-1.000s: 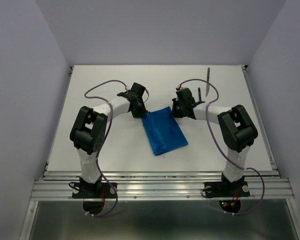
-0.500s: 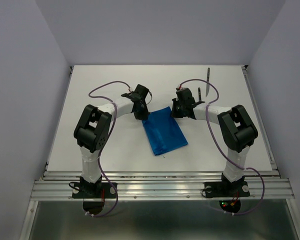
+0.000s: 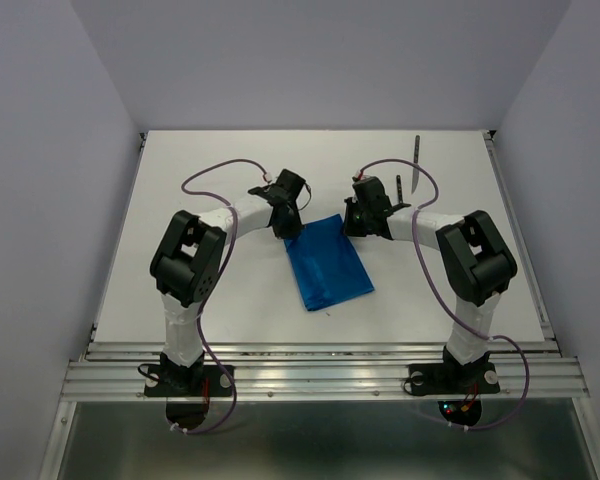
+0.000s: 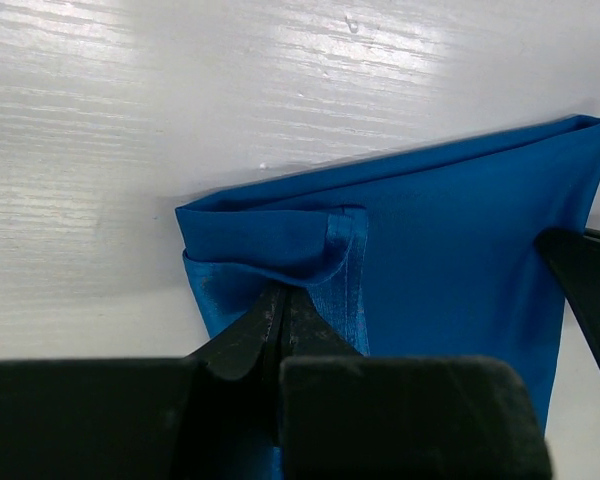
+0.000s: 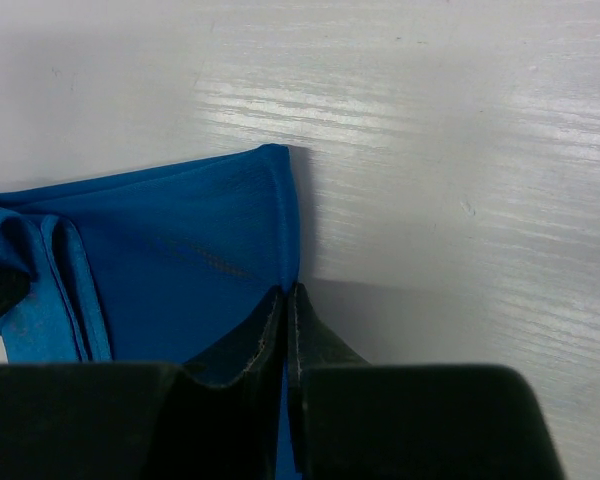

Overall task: Fold the napkin into a case and place the utensils inside
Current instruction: Fold the lower triangle-folded napkin at the center of the board.

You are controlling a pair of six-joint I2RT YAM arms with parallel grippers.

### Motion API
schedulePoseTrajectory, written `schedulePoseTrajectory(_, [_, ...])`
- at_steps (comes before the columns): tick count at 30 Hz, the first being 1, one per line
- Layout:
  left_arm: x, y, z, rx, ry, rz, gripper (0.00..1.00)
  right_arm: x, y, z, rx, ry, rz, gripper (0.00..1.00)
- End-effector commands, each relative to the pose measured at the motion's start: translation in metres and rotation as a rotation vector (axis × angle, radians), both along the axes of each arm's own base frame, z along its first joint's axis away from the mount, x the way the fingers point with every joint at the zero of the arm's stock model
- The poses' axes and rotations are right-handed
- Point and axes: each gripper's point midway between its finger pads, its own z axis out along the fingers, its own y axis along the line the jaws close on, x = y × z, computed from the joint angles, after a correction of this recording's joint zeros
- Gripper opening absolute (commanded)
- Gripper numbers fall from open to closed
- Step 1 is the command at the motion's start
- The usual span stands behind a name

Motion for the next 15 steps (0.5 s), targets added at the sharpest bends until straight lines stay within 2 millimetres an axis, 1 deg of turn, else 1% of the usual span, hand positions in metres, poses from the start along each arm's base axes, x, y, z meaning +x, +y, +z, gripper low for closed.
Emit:
schedulePoseTrajectory(1, [0.0159,-0.0099,0.0348,-0.01,-0.098,-0.012,0.09,-0.0071,-0.0027,0.0029,0.006,0.013,0.0,0.07])
schedulePoseTrajectory(5, [0.0154,-0.0113,0.0313,0.006,-0.088,-0.016,0.09,-0.0076,-0.0027,0.0031,0.007,0.013,0.001,0.07])
schedulePoseTrajectory(8, [0.0145,-0.0133,0.0337,0.007,-0.095,-0.014,0.1,-0.0075,-0.0033,0.0038,0.006,0.011,-0.001,0.07])
schedulePoseTrajectory(11, [0.0144,-0.0146,0.0379,0.01,-0.104,-0.016,0.14,-0.0077,-0.003,0.0039,0.007,0.012,0.0,0.07])
schedulePoseTrajectory(14, [0.0134,-0.0151,0.037,0.022,-0.103,-0.017,0.18,-0.008,-0.0031,0.004,0.008,0.012,-0.001,0.07])
schedulePoseTrajectory(15, [0.0144,-0.016,0.0383,0.023,-0.107,-0.018,0.23,-0.0082,-0.0029,0.004,0.009,0.013,0.0,0.07])
